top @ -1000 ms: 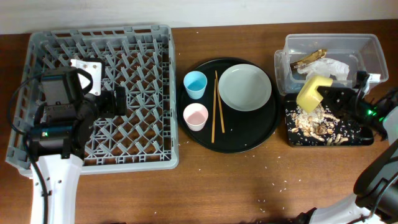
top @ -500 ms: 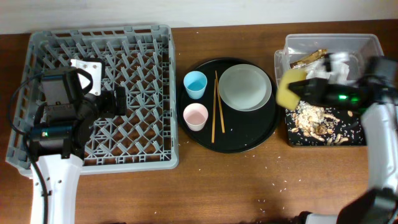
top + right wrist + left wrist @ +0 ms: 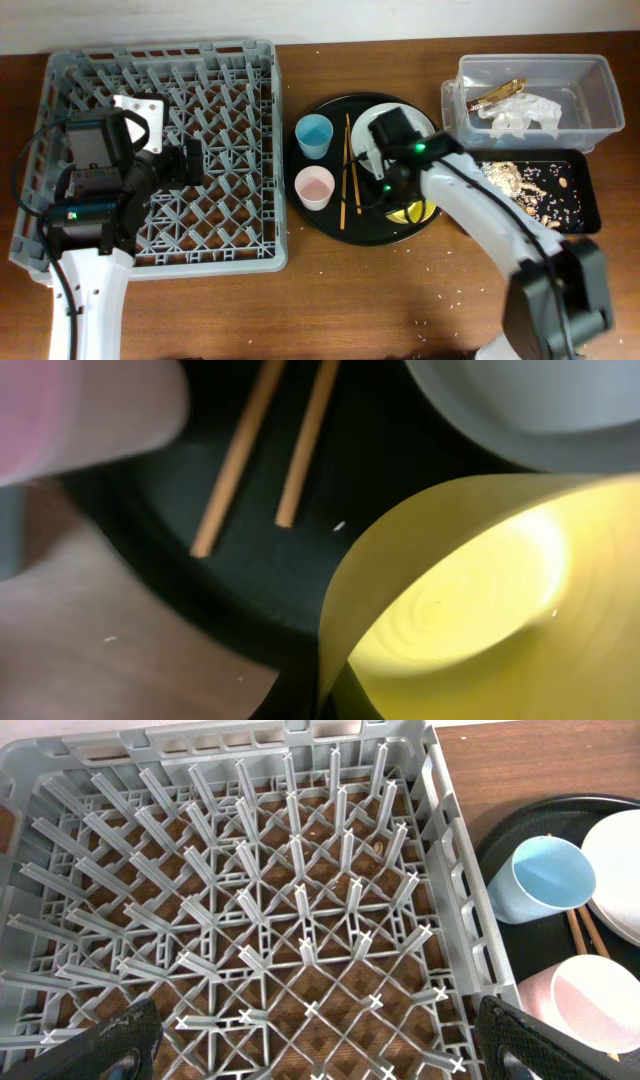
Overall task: Sort waste into correct bins and load items into the dishwasher rack
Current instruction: 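Return the yellow bowl to the black round tray, then grasp the pink cup with the right gripper and lift it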
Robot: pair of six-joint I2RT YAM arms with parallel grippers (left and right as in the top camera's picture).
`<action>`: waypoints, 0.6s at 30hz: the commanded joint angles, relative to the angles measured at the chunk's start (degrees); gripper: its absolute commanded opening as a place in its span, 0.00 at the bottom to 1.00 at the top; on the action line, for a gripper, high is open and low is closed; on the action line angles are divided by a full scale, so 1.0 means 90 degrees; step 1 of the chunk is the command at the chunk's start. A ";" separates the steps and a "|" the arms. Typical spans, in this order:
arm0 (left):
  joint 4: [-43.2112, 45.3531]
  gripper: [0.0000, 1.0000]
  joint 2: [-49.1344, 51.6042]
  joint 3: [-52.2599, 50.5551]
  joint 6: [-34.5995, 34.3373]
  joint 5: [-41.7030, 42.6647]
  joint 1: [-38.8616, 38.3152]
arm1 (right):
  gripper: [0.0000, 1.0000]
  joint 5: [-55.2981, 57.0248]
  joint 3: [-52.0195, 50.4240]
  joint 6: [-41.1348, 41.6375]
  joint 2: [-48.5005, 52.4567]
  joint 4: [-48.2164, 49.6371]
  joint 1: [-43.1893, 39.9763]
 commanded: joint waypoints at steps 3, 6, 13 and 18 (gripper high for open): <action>0.0015 1.00 0.0027 0.0075 -0.0034 0.0100 0.0017 | 0.04 0.0338 0.0063 0.0172 0.0639 0.0092 0.0063; 0.0012 1.00 0.0027 0.0075 -0.0034 0.0066 0.0017 | 0.21 0.0282 0.0066 0.0172 0.0636 0.0185 0.0063; 0.0015 1.00 0.0027 0.0075 -0.0036 0.0066 0.0015 | 0.42 -0.0177 0.0508 0.0447 0.0216 -0.0095 0.0058; 0.0012 1.00 0.0027 0.0075 -0.0036 0.0066 0.0017 | 0.68 -0.1685 0.1239 0.0624 0.0068 0.0367 0.0066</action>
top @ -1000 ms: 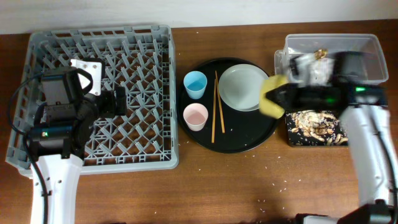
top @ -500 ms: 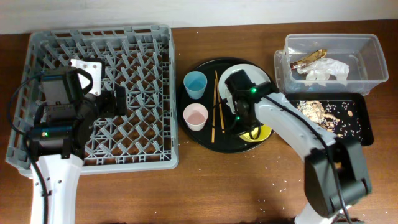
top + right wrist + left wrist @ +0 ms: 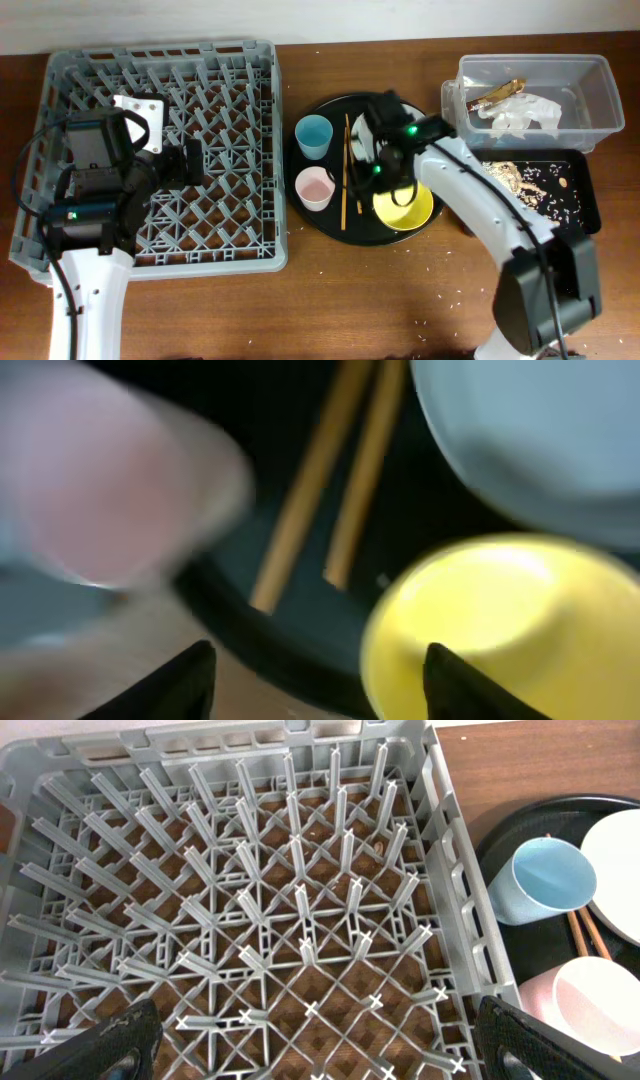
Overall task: Sort waste into correct bins and load items into the dishwasher rack
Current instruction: 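Grasp the pink cup with the right gripper and lift it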
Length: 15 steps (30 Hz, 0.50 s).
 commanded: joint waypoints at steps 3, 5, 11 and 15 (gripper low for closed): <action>0.0017 1.00 0.0027 0.0075 -0.0036 0.0070 0.0015 | 0.66 -0.1056 0.0228 0.0794 -0.0097 0.1081 0.0039; 0.0017 1.00 0.0027 0.0075 -0.0036 0.0070 0.0015 | 0.64 -0.0911 0.0211 0.1173 0.0044 0.1248 0.0049; -0.0010 1.00 0.0027 0.0075 -0.0036 0.0073 0.0015 | 0.57 -0.0583 0.0211 0.1632 0.0612 0.1382 0.0321; -0.0036 1.00 0.0027 0.0075 -0.0036 0.0238 0.0015 | 0.52 -0.0580 0.0211 0.1744 0.0857 0.1345 0.0410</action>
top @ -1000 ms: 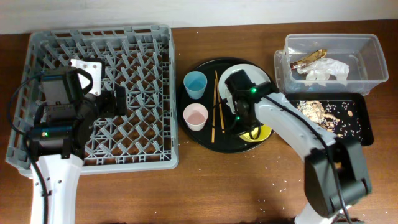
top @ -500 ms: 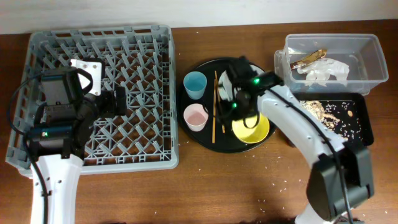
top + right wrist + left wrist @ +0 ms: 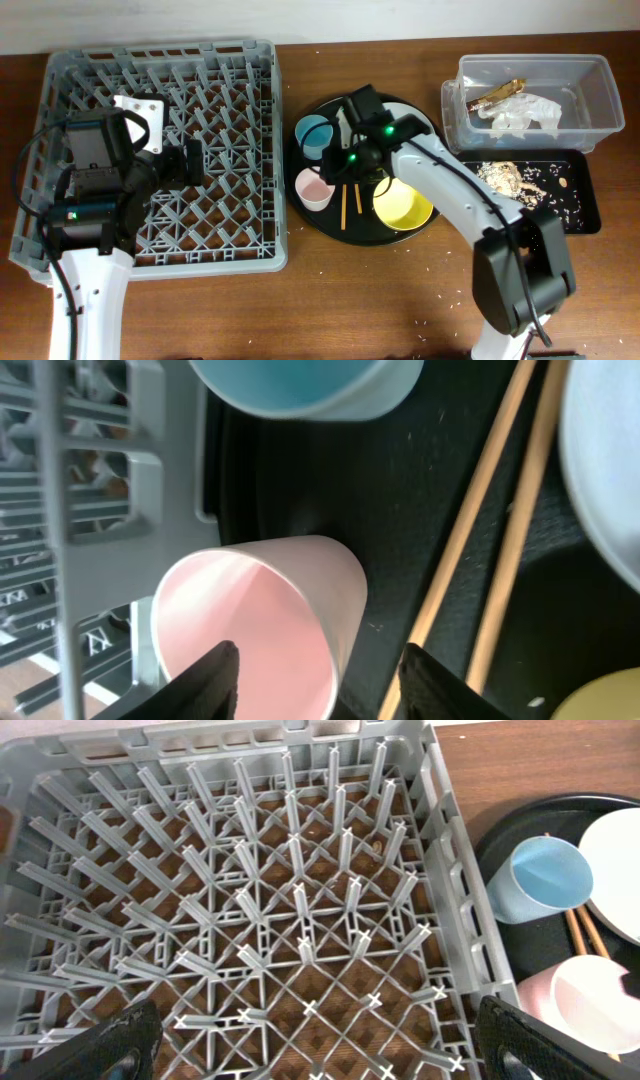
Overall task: Sort waste into correct bins and load items into the dishwasher rack
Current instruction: 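Grasp the pink cup with the right gripper and lift it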
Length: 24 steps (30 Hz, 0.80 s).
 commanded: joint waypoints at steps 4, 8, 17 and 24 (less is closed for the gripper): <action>-0.0063 1.00 0.0027 0.0073 -0.0036 0.0206 0.0015 | 0.50 0.0282 -0.0017 0.0199 0.0126 -0.0070 0.0066; -0.0097 1.00 0.0044 0.0015 -0.0036 0.0267 0.0015 | 0.35 0.0561 -0.0029 0.0199 0.0158 -0.0131 0.0066; -0.0104 1.00 0.0068 0.0015 -0.0036 0.0515 0.0015 | 0.20 0.0457 -0.0029 0.0199 0.0403 -0.0216 0.0070; -0.0102 1.00 0.0148 0.0015 -0.0039 0.1921 0.0017 | 0.04 -0.1001 0.0153 -0.0172 -0.0277 -0.0787 -0.0670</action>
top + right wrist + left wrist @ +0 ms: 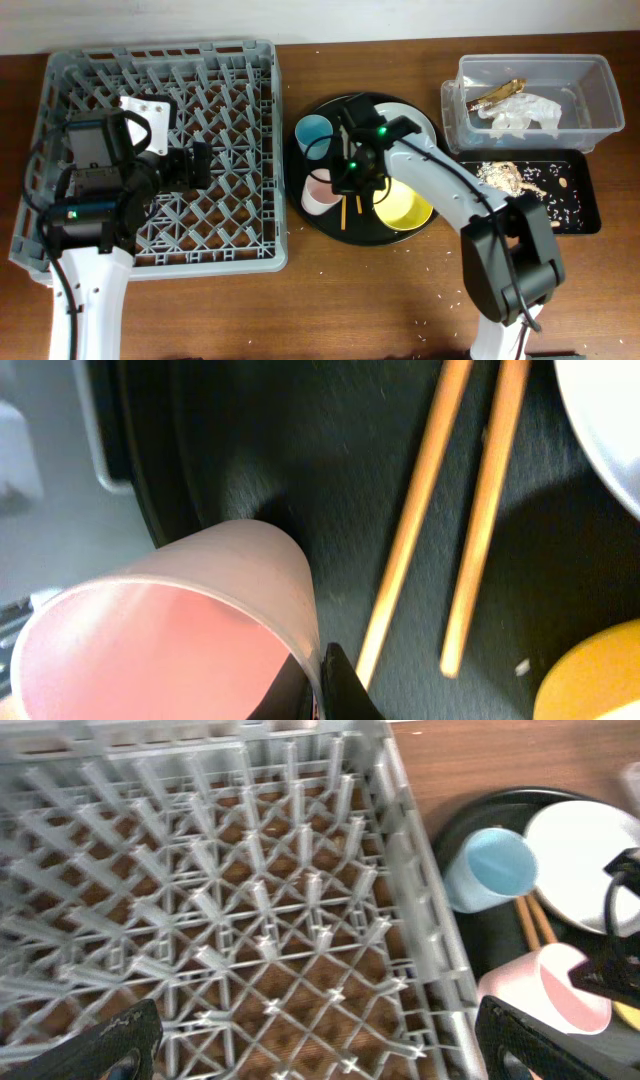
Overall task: Sort waste into correct bins and load items into the dishwasher rack
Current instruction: 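Grasp the pink cup with the right gripper and lift it, then hand the pink cup from the right gripper to the left gripper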
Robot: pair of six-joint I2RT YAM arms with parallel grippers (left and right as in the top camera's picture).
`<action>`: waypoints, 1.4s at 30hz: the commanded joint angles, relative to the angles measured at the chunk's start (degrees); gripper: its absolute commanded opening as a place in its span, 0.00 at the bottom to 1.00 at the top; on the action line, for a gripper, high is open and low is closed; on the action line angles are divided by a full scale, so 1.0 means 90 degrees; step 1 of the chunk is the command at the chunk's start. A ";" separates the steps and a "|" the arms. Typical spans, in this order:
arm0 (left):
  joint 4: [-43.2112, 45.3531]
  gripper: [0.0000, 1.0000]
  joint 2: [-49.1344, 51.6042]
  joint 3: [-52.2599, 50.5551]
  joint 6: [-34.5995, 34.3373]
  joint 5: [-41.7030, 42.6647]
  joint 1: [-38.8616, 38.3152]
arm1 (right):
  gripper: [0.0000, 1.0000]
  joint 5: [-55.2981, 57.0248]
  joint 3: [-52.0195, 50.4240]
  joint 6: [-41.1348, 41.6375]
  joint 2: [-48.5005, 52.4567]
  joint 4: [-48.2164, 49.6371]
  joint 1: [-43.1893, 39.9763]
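A pink cup [170,650] stands on the round black tray [320,215], and my right gripper [320,685] is shut on its rim, one finger inside and one outside. In the overhead view that gripper [343,178] is at the cup's [318,192] right edge. A blue cup [314,133], two wooden chopsticks [410,550], a white plate [405,118] and a yellow bowl [405,210] share the tray. My left gripper [320,1040] hangs open over the grey dishwasher rack [410,870], nothing between its fingers.
A clear plastic bin [600,70] at the back right holds crumpled paper and a wrapper. Beside it, a black rectangular tray [585,200] carries food scraps. Crumbs lie scattered on the wooden table [380,300].
My right gripper, open above the pink cup before, is now shut on the cup's rim. The left arm has shifted slightly to the right over the rack.
My right gripper was first down at the yellow bowl at the tray's front. Then it was open above the chopsticks, with the bowl lying flat. After that it was open over the pink cup, and now it grips that cup's rim.
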 commanded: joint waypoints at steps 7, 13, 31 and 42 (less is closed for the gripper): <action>0.0729 1.00 0.1494 0.0015 -0.0231 0.5850 0.0015 | 0.04 -0.4017 0.0085 -0.1467 -0.1292 -0.0245 -0.1741; 0.1520 1.00 0.2732 0.0015 -0.0624 0.8745 -0.0017 | 0.04 -0.5013 -0.0024 -0.1656 -0.1287 0.0440 -0.1715; 0.1676 0.99 0.2873 0.0017 -0.0712 0.8558 -0.0862 | 0.04 -0.5880 -0.0022 -0.1049 -0.1282 0.1987 -0.1020; 0.1863 0.99 0.2873 0.0017 -0.0712 0.8347 -0.0862 | 0.04 -0.6309 0.0051 -0.0933 -0.1287 0.1999 -0.1341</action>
